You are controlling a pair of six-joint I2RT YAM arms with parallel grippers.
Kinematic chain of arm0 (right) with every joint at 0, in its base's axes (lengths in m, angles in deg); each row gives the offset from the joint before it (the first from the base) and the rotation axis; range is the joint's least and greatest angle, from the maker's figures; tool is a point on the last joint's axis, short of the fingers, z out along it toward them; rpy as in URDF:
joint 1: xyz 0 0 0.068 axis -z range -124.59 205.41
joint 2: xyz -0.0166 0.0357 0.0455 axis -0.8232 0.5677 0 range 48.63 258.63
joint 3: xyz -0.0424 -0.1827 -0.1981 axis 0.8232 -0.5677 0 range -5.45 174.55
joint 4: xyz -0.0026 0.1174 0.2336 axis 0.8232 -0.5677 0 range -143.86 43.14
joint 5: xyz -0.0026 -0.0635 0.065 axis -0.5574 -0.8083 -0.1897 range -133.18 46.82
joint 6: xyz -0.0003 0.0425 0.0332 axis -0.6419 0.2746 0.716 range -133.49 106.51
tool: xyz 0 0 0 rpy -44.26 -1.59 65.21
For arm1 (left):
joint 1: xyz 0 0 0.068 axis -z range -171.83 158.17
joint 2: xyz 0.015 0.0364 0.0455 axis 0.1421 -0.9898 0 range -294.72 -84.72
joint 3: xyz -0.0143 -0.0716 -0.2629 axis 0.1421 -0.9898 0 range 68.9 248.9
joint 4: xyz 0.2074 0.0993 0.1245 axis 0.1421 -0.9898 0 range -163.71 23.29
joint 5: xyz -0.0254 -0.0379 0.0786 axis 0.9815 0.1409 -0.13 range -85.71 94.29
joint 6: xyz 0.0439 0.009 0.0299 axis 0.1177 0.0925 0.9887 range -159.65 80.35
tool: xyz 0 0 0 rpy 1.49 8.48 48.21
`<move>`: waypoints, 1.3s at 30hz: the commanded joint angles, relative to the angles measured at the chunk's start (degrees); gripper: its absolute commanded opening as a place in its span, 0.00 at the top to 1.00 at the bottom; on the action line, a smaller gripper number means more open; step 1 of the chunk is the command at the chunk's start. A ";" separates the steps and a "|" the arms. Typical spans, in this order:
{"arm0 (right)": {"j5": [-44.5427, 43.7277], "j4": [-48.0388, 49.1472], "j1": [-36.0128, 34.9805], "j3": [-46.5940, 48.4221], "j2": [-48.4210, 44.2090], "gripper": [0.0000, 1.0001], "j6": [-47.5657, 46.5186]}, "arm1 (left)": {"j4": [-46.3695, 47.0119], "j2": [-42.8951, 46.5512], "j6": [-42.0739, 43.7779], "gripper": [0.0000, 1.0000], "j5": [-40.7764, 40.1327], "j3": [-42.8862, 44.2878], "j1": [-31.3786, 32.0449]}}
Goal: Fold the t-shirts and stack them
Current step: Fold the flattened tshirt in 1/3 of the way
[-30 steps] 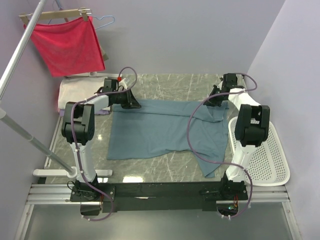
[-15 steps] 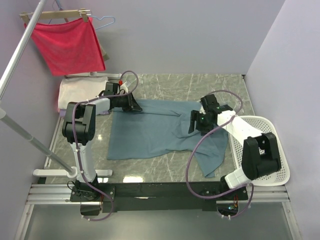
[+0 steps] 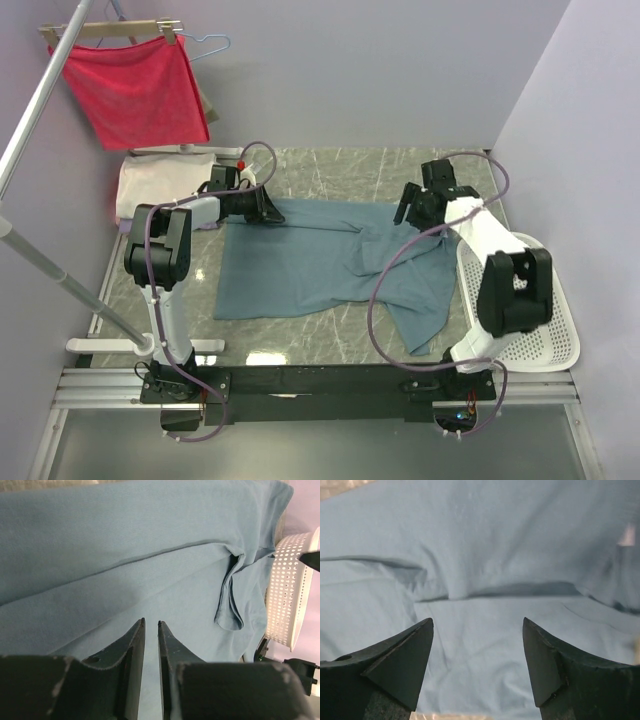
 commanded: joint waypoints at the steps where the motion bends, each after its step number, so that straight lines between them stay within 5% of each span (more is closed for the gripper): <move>1: 3.49 0.63 0.17 4.41 6.64 0.24 -0.81 | 0.63 0.77 0.66 0.79 1.01 0.94 0.30; 26: -7.67 -6.84 -2.38 10.04 17.63 0.36 1.30 | -2.89 -2.30 2.86 0.80 1.19 3.05 0.30; 30: -7.68 -7.02 -2.38 10.49 17.99 0.46 1.48 | -3.06 -2.74 3.12 0.80 1.54 3.22 0.30; 39: -7.41 -6.50 -2.56 9.61 18.08 0.86 1.39 | -3.41 -3.45 3.74 0.81 2.07 3.14 0.30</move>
